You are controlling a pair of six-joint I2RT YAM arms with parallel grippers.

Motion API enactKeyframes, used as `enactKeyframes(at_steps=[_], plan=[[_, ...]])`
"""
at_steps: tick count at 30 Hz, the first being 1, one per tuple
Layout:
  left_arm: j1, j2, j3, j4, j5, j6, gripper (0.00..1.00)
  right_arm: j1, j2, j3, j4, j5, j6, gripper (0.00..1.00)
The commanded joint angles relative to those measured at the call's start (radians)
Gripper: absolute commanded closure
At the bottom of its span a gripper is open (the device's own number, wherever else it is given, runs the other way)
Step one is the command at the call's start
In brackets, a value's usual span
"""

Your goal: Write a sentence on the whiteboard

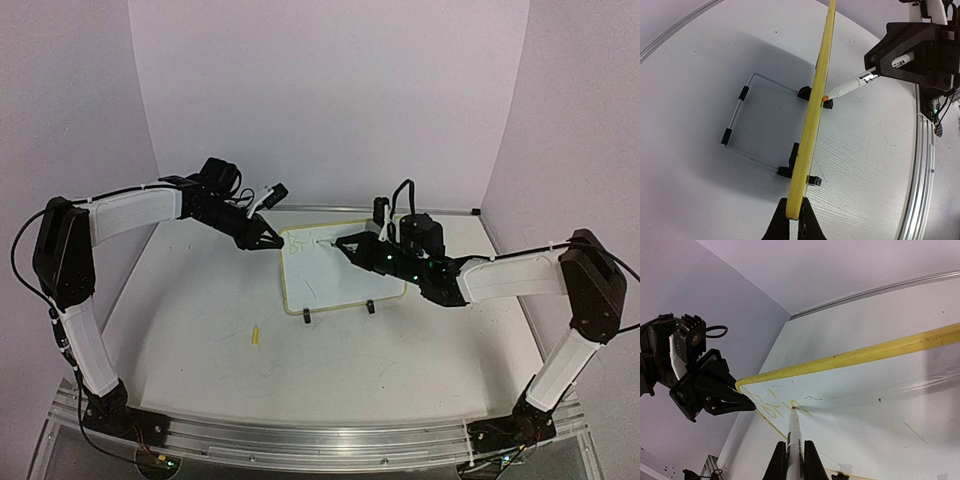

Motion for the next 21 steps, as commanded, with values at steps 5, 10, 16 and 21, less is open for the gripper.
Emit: enactKeyframes(at_steps=[5,10,16,21], plan=[[-0.001,-0.011,0.012,-0.005,-0.053,0.036,1.0,-0.006,-0.037,-0.013,-0.023,0.058,-0.003,1.0],[-0.002,-0.011,0.012,-0.005,-0.053,0.036,1.0,-0.006,-0.046,0.004,-0.028,0.064,-0.014,1.0],[-0.002,-0.011,0.013,-0.006,-0.053,0.037,1.0,-0.006,-0.059,0.015,-0.028,0.069,-0.018,1.0],[-0.002,-0.011,0.014,-0.006,-0.053,0.036,1.0,-0.006,-0.076,0.012,-0.027,0.073,-0.019,1.0]])
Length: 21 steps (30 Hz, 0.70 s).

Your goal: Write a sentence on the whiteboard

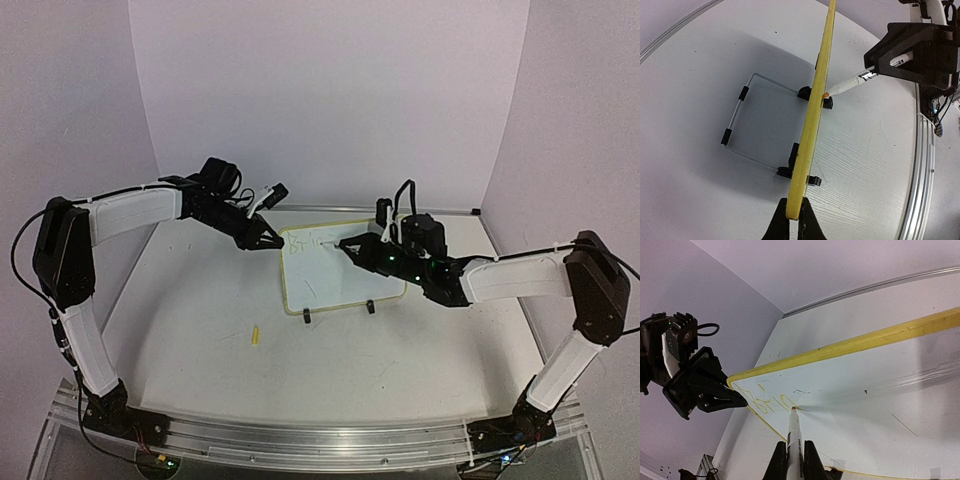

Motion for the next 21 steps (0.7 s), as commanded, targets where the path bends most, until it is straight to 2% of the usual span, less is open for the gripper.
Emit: enactKeyframes(at_steps=[1,21], plan=[[-0.001,-0.011,0.014,-0.006,-0.053,0.036,1.0,-0.006,-0.055,0.023,0.013,0.049,-0.015,1.0],[-0.001,-0.01,0.015,-0.008,-0.053,0.037,1.0,-0.004,-0.012,-0.003,-0.023,0.038,0.008,1.0]])
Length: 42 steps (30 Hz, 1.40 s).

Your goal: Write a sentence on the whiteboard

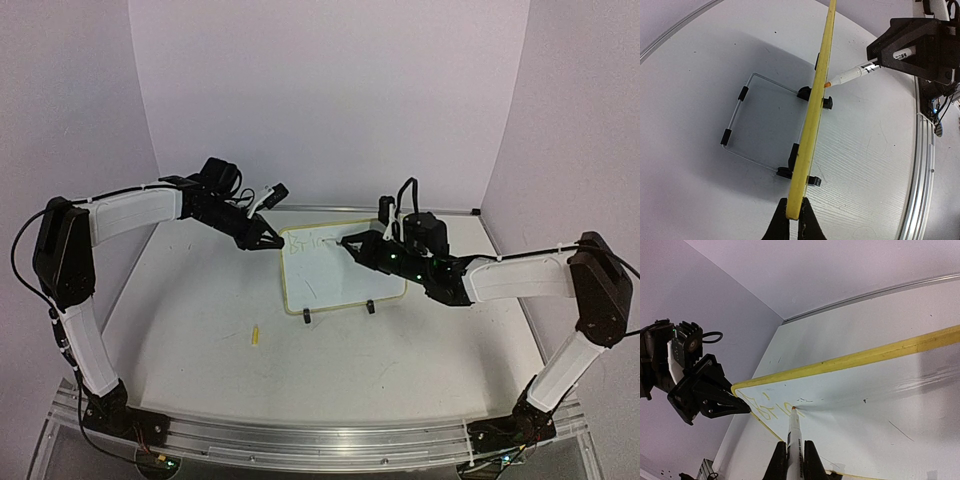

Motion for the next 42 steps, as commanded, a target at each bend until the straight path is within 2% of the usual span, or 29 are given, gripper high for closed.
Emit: enactKeyframes(at_steps=[1,9,22,30,35,42], plan=[[-0.002,-0.009,0.015,-0.008,-0.053,0.036,1.0,-0.004,0.008,-0.009,-0.016,0.018,0.014,1.0],[-0.001,-0.01,0.016,-0.008,-0.052,0.036,1.0,0.007,0.04,-0.031,-0.014,0.021,0.031,1.0],[-0.001,-0.014,0.014,-0.009,-0.054,0.036,1.0,0.02,0.103,0.048,0.067,-0.027,0.038,1.0],[-0.001,-0.017,0.013,-0.008,-0.053,0.035,1.0,0.02,0.006,0.006,0.133,-0.054,0.035,1.0],[-0.002,-0.017,0.013,-0.007,-0.051,0.034,1.0,0.02,-0.061,-0.021,0.077,0.013,-0.003,1.0],[-0.001,-0.016,0.011,-0.006,-0.05,0.034,1.0,0.019,-0.063,-0.001,0.024,0.074,-0.034,1.0]])
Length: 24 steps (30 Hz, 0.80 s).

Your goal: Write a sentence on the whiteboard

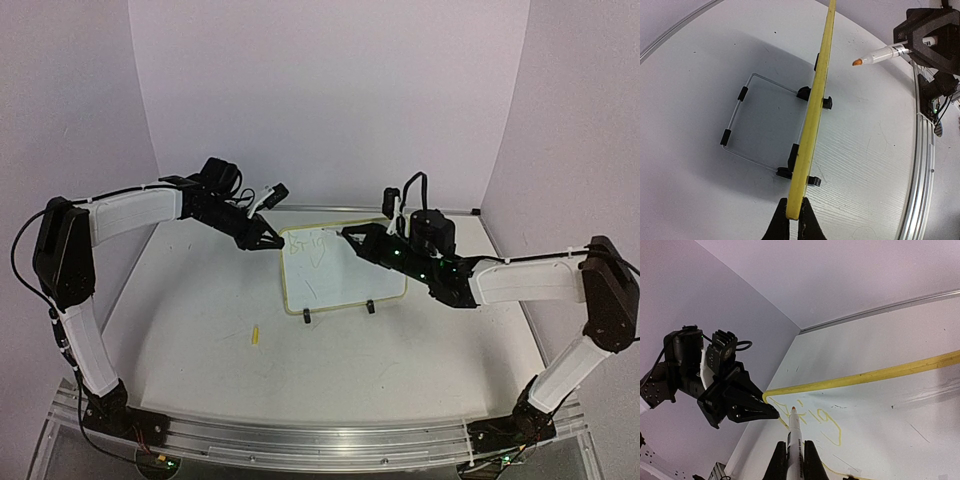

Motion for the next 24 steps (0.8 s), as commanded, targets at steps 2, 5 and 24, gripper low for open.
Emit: enactKeyframes(at_steps=[2,5,24], plan=[[-0.002,-0.015,0.012,-0.005,-0.05,0.034,1.0,-0.005,-0.003,0.028,-0.04,0.058,-0.037,1.0],[-0.004,-0.014,0.012,-0.006,-0.05,0.034,1.0,-0.007,0.006,0.037,-0.043,0.068,-0.041,1.0],[-0.003,-0.011,0.012,-0.008,-0.051,0.035,1.0,-0.031,0.043,0.066,-0.057,0.054,-0.037,1.0]])
